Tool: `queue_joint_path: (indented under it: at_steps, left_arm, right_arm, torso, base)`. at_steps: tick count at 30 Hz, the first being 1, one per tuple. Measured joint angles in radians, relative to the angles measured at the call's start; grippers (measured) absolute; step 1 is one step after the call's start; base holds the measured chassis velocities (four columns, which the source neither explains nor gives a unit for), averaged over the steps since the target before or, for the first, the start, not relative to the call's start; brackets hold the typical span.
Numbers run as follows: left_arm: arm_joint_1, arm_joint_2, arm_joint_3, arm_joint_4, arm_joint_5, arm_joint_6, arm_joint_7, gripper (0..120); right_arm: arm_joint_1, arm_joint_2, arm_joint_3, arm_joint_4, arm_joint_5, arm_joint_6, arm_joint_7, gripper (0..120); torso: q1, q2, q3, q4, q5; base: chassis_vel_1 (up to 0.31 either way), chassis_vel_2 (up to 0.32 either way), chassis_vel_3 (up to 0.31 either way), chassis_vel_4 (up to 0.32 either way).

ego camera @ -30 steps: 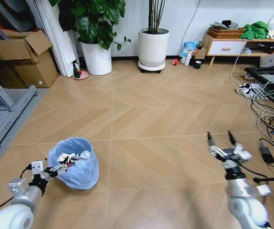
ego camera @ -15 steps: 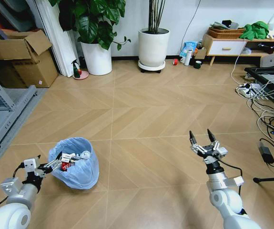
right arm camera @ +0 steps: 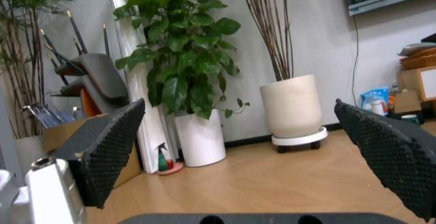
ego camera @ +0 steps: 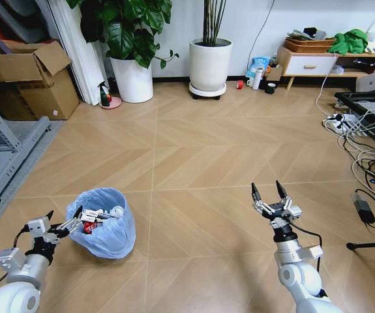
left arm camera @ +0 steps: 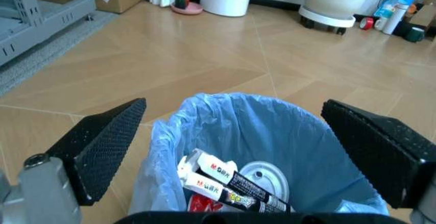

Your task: Pick up the trash bin and place the garbage on the floor into it.

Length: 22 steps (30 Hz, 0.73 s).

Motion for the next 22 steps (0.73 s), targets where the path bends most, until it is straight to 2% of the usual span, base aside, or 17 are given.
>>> queue_joint_path:
  at_steps: [22]
  left_arm:
    - [0.000,0.002,0.000,0.000,0.000,0.003,-0.002,100]
  right_arm:
    - [-0.001,-0.001,0.002,0.002,0.000,-0.002,0.001,100]
  torso:
    - [0.000,0.000,0.000,0.0000,-0.0001]
  base:
    - [0.000,0.000,0.000,0.000]
